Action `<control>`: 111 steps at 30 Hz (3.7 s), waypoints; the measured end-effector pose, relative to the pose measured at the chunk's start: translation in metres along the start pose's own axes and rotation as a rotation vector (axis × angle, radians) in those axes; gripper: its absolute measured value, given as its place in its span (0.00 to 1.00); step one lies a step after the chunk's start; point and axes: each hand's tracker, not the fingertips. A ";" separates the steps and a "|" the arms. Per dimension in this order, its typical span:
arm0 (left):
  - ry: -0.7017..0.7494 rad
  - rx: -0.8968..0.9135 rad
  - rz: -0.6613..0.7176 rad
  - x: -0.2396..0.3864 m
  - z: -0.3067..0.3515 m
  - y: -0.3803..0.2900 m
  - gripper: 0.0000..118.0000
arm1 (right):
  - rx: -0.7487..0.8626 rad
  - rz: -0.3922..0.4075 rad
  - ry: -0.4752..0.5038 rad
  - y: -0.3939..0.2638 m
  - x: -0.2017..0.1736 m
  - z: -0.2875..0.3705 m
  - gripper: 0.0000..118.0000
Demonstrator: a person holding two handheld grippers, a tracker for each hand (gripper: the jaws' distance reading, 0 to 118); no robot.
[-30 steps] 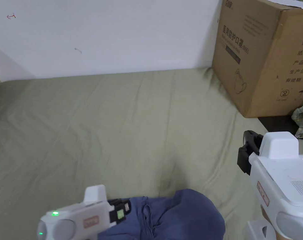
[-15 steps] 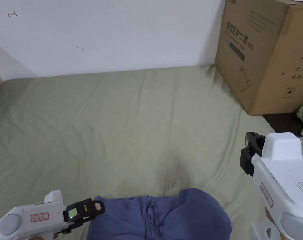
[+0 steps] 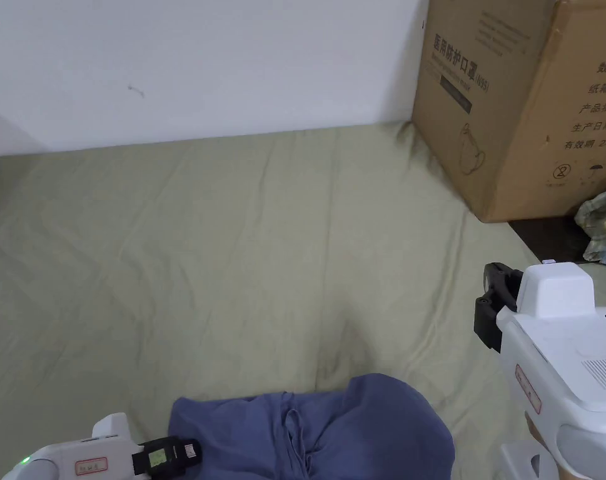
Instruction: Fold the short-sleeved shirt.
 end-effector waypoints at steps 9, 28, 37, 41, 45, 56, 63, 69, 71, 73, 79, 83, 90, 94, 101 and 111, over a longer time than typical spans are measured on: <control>0.074 0.047 -0.165 0.037 0.013 -0.005 0.11 | 0.000 -0.008 0.013 0.002 -0.002 0.001 0.01; 0.214 0.165 -0.234 0.094 0.131 0.014 0.09 | 0.045 -0.022 0.041 0.012 0.000 0.007 0.01; 0.135 0.054 -0.354 0.202 0.055 0.009 0.09 | 0.051 -0.045 0.041 0.012 0.008 0.012 0.01; 0.143 -0.047 -0.420 0.234 -0.001 -0.003 0.09 | 0.043 -0.046 0.024 0.008 0.015 0.017 0.01; 0.164 -0.130 -0.442 0.249 -0.058 -0.020 0.09 | 0.030 -0.041 0.011 0.004 0.024 0.018 0.01; 0.290 -0.227 -0.431 0.245 -0.138 -0.047 0.10 | 0.024 -0.041 -0.019 0.001 0.034 0.023 0.01; 0.168 -0.144 -0.441 0.258 -0.092 -0.037 0.54 | 0.034 -0.043 -0.016 0.006 0.033 0.024 0.01; 0.069 0.143 -0.475 0.270 -0.020 -0.026 0.93 | 0.050 -0.046 -0.008 0.010 0.030 0.026 0.01; 0.073 0.230 -0.481 0.265 -0.003 -0.022 0.93 | 0.052 -0.049 -0.006 0.011 0.029 0.027 0.01; 0.114 0.330 -0.498 0.257 0.006 -0.022 0.90 | 0.055 -0.048 -0.004 0.012 0.028 0.027 0.01; 0.154 0.450 -0.457 0.223 0.009 -0.024 0.21 | 0.055 -0.046 0.001 0.012 0.027 0.028 0.01; 0.193 0.443 -0.472 0.208 -0.003 -0.034 0.00 | 0.048 -0.050 0.003 0.011 0.028 0.028 0.01; 0.220 0.332 -0.563 0.204 -0.043 -0.069 0.00 | 0.039 -0.049 0.001 0.006 0.029 0.028 0.01; 0.212 0.271 -0.618 0.212 -0.069 -0.092 0.00 | 0.026 -0.056 -0.005 0.001 0.034 0.026 0.01; 0.184 0.191 -0.694 0.226 -0.113 -0.121 0.00 | -0.008 -0.052 -0.032 -0.009 0.046 0.023 0.01; 0.280 0.161 -0.762 0.241 -0.148 -0.140 0.00 | -0.024 -0.063 -0.045 -0.015 0.052 0.019 0.01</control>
